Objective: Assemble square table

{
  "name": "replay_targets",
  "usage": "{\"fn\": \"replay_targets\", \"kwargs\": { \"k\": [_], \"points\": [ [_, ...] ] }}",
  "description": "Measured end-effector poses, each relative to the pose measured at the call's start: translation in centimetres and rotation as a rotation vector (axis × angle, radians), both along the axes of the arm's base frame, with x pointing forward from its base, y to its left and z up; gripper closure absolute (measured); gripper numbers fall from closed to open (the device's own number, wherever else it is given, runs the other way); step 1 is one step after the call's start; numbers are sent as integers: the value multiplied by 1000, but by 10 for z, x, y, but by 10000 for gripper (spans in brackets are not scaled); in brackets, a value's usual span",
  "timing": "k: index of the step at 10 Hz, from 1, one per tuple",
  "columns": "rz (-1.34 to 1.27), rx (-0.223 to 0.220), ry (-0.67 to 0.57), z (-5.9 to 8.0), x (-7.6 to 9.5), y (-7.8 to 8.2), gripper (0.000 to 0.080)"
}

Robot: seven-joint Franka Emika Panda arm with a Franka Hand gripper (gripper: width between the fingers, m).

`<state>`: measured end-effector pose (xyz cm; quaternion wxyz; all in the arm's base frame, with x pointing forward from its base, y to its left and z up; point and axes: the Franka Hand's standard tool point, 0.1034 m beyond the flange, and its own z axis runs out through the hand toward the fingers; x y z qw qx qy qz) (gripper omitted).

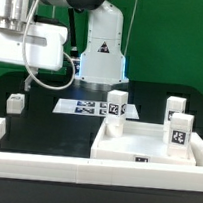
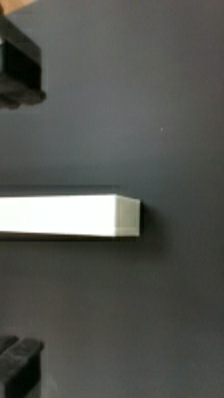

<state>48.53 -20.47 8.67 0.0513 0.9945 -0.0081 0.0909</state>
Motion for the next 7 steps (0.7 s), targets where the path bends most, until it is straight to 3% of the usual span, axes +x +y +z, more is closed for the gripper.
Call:
{"fn": "replay_targets", "kwargs": {
  "k": [1,7],
  "points": [
    [5,-2,1,0,-1,-1,150],
    [59,-37,35,-16,-51,-21,150]
  ]
}}
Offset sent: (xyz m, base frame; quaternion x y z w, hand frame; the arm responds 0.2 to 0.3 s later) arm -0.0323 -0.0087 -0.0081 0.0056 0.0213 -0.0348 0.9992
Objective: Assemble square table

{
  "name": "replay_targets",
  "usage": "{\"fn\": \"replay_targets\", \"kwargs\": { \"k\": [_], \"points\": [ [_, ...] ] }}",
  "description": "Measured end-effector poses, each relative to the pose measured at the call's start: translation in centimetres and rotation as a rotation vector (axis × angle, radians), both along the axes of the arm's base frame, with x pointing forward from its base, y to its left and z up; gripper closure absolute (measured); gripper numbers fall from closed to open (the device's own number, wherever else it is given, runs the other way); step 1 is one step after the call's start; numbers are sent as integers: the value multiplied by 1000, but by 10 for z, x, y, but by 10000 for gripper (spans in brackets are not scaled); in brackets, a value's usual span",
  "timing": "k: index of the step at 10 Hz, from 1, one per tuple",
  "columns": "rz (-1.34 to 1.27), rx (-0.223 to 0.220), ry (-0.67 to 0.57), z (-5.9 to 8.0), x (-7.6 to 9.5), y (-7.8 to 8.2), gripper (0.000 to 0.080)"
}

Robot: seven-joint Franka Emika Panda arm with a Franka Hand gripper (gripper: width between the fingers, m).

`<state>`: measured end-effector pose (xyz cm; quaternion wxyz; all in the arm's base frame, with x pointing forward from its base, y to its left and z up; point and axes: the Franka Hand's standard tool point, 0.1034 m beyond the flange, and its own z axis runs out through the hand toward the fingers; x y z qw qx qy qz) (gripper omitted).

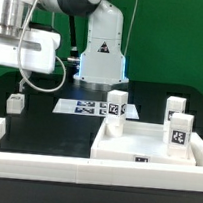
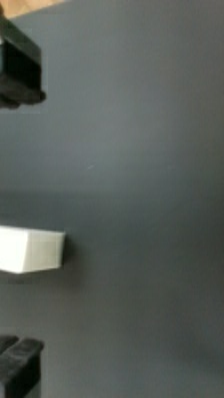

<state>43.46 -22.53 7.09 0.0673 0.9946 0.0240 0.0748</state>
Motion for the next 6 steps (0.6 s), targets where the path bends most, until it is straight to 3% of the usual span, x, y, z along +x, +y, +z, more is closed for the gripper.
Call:
{"fn": "replay_targets", "kwargs": {
  "k": [4,6],
  "points": [
    [-12,15,28,-7,-18,5,150],
    [-14,23,35,-8,-17,7,150]
  ]
}}
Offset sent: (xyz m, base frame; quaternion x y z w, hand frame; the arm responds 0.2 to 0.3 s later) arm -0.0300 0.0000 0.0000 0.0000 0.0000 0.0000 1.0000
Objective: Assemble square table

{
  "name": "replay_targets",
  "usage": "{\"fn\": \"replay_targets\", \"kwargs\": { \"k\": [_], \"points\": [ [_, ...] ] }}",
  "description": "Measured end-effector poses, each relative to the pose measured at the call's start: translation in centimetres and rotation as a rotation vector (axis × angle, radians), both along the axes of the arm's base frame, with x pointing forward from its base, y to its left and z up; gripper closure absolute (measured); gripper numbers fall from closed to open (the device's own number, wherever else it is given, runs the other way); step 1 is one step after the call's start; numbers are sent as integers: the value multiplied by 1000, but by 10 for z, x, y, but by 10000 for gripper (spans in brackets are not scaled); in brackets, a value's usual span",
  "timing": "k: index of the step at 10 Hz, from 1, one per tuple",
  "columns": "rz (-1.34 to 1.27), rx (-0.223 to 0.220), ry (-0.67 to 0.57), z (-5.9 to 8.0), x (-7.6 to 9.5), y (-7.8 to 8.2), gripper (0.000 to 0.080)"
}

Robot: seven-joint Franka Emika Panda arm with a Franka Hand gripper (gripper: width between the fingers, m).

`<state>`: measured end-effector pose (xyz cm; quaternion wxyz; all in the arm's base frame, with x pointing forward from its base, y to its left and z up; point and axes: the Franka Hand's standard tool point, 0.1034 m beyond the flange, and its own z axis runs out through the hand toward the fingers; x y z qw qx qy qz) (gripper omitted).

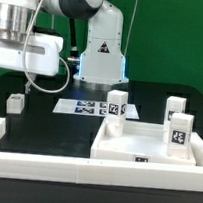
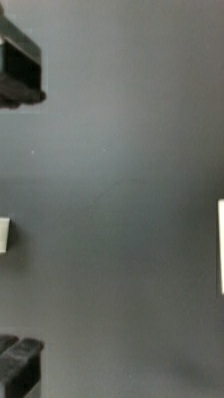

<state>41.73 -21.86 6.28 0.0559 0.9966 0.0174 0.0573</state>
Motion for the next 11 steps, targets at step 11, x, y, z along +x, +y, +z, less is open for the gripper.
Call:
{"fn": "replay_targets", "kwargs": {
  "k": [11],
  "points": [
    [1,3,19,-5,-12,-6,150]
  ]
}}
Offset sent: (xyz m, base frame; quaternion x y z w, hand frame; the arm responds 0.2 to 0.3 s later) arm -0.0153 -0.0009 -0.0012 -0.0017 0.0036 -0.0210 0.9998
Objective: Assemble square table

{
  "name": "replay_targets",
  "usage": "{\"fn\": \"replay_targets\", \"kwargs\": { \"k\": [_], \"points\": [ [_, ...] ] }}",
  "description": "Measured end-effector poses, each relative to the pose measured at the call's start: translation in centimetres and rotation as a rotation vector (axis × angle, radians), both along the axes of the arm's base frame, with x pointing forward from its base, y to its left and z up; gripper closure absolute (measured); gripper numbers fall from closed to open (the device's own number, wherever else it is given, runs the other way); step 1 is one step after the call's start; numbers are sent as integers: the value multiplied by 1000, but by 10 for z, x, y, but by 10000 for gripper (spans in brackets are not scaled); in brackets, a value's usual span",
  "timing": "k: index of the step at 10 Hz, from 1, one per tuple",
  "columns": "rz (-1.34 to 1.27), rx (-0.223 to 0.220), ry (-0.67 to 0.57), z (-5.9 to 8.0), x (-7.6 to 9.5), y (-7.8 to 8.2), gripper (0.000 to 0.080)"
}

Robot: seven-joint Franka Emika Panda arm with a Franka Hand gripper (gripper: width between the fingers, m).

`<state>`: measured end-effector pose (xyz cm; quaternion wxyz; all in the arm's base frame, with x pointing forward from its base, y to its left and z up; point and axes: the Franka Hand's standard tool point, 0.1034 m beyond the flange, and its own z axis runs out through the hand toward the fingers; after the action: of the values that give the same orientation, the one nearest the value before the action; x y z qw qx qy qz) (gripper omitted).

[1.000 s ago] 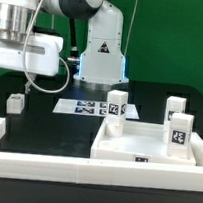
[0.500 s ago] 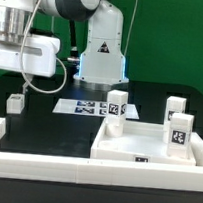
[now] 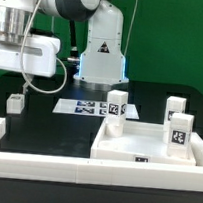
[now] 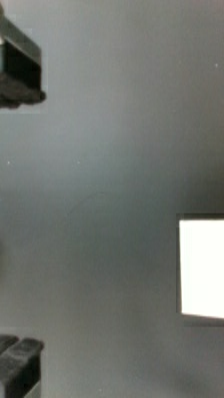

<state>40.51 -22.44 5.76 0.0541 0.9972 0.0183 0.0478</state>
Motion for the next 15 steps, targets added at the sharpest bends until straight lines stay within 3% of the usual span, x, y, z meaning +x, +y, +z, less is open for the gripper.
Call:
{"fn": "replay_targets", "kwargs": {
  "k": [3,4,6,8,10,12,15],
  "points": [
    [-14,39,31,-1,2,8,150],
    [-32,98,113,-3,4,21,150],
    [-25,133,197,-5,10,25,150],
    [-20,132,287,-13,8,22,150],
    [-11,140,387,-11,-1,15,150],
    [-24,177,501,-8,-10,12,150],
    [-14,218,673,-13,-10,22,150]
  ]
}}
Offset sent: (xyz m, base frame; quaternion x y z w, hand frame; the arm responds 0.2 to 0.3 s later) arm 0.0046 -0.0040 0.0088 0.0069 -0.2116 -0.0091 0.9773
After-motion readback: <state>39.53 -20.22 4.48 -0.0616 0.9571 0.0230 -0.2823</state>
